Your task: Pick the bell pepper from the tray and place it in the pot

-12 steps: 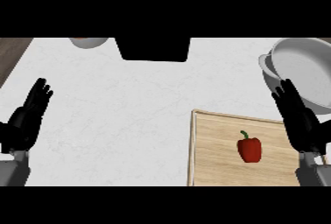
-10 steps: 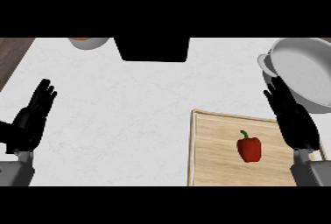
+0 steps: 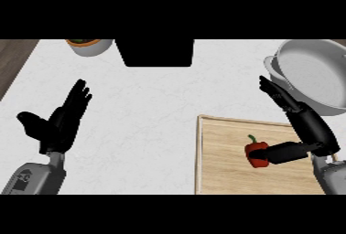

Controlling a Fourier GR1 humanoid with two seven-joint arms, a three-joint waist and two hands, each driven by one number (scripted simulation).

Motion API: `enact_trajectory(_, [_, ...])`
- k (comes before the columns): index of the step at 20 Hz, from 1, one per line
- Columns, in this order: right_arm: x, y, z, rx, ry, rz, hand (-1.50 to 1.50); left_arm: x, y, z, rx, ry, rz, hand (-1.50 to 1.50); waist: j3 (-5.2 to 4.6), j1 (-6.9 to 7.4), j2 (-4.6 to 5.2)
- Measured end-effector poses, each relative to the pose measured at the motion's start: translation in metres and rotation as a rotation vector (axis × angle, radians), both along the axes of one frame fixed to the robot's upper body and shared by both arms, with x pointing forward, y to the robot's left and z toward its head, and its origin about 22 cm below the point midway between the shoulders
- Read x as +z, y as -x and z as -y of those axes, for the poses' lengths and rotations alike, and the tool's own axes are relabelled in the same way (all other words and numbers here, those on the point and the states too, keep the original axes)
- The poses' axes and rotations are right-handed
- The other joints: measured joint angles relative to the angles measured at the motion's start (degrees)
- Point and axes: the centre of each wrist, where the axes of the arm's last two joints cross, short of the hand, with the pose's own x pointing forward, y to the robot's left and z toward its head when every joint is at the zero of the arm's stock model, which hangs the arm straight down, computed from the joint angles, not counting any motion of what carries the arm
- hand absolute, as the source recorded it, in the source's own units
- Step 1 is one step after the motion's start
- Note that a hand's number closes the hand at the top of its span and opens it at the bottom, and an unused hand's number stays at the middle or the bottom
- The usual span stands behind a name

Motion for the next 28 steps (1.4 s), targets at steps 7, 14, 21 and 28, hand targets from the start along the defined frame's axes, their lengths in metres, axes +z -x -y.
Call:
enact_trajectory(7, [0.022,0.037,0.054,0.077,0.210,0.214,-1.50,0.023,0.008,0.025,0.000,0.027,-0.033,0.00,0.13,-1.04,0.12])
enact_trajectory(14, [0.089,0.057,0.076,0.111,0.526,0.182,-1.50,0.035,0.014,0.027,-0.001,0.027,-0.042,0.00,0.02,-1.13,0.25])
enact_trajectory(21, [0.134,0.063,0.052,0.125,0.760,0.031,-1.50,0.037,0.019,0.039,-0.019,0.022,-0.031,0.00,-0.02,-0.26,0.53])
enact_trajectory(28, [0.136,0.064,0.026,0.092,0.851,-0.109,-1.50,0.044,0.011,0.042,-0.024,0.020,-0.036,0.00,0.02,0.21,0.72])
